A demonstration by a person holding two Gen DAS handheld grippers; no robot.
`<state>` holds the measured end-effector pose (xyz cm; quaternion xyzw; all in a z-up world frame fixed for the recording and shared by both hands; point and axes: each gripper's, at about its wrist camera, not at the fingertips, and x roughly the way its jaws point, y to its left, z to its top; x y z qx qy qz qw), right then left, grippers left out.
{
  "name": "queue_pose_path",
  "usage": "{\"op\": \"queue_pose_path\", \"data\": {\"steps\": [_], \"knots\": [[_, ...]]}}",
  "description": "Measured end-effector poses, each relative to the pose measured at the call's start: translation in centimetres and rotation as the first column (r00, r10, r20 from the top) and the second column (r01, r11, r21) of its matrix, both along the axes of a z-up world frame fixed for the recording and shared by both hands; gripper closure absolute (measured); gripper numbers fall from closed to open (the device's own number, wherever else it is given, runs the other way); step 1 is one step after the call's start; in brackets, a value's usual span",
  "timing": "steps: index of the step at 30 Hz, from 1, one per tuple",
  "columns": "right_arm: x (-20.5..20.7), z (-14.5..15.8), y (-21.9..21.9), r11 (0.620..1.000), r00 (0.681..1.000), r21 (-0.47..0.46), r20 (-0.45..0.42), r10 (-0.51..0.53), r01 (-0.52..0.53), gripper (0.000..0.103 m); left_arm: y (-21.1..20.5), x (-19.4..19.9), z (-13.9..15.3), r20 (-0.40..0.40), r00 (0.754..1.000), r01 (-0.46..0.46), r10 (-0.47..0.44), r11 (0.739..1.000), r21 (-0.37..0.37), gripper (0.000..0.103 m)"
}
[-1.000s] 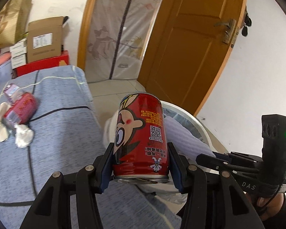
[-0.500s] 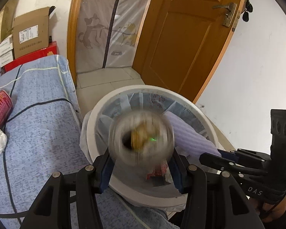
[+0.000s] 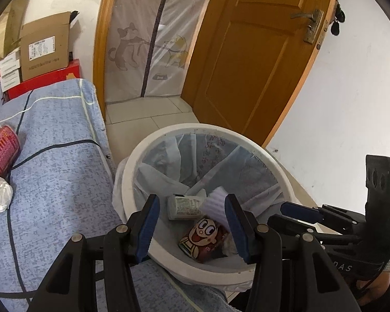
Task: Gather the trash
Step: 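Withdraw both open tools from the bin back toward the table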
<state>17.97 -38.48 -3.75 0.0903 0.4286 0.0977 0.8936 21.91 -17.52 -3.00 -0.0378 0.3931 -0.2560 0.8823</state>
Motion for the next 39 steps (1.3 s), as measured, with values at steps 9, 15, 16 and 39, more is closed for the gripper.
{"op": "queue_pose_path", "data": {"steps": [9,15,16,39], "knots": [[-1.0,1.5,0.8,1.0,0.999,0.001,0.031,0.014,-0.014,0.06,1.6,-1.4,1.3,0.01,1.0,-0.026,0.026,0.999,-0.031,0.051],[-2.0,3.1,2.2,0.999,0.996,0.002,0.071,0.053,-0.053,0.06,3.4,-3.0,2.4,0.029,0.998,-0.06,0.061,0.997,-0.043,0.051],[-2.1,3.4,2.5,0.998,0.995,0.003,0.08,0.061,-0.062,0.06,3.8,-3.3,2.6,0.035,0.997,-0.068,0.069,0.997,-0.044,0.051],[-3.7,5.5,10.6,0.97,0.96,0.0,0.142,0.242,-0.245,0.06,12.6,-8.5,4.1,0.102,0.96,-0.257,0.26,0.965,-0.046,0.051]]}}
